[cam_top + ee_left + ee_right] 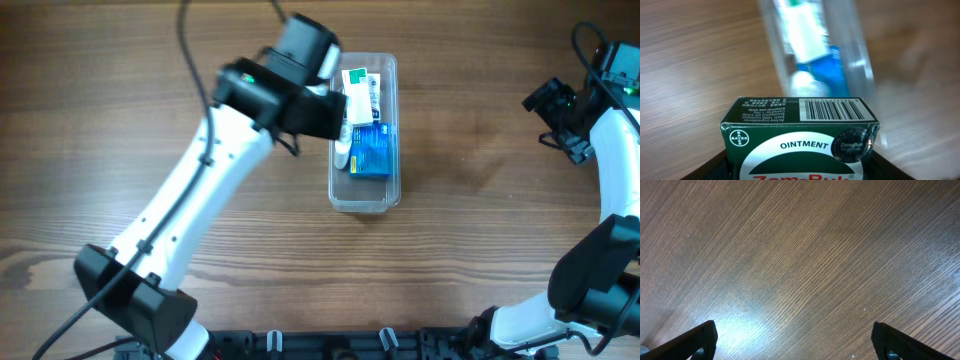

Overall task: Pack container
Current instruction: 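Carry the Zam-Buk tin over the container and lower it in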

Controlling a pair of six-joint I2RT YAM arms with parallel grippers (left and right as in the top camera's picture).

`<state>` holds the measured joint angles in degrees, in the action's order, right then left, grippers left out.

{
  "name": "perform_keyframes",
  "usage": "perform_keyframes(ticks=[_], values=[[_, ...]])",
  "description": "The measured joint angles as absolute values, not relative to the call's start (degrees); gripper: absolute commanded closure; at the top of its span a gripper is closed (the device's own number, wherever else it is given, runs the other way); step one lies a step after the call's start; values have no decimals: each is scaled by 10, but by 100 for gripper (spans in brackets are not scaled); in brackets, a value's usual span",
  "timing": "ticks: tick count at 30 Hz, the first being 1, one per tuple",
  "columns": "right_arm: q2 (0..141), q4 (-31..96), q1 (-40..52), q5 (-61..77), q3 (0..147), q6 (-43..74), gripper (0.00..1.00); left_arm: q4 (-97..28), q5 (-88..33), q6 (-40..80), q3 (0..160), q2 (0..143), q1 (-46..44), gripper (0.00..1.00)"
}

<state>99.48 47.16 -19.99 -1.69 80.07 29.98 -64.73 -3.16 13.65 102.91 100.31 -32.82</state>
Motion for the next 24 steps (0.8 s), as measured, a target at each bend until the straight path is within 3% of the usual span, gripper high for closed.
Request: perform_keyframes(ticks=[10, 24], values=[[995, 472, -200, -17, 801, 300, 0, -599, -15, 146, 1029, 1004, -465, 36], [995, 472, -200, -17, 801, 300, 0, -587, 66, 312, 1029, 1138, -472, 39]])
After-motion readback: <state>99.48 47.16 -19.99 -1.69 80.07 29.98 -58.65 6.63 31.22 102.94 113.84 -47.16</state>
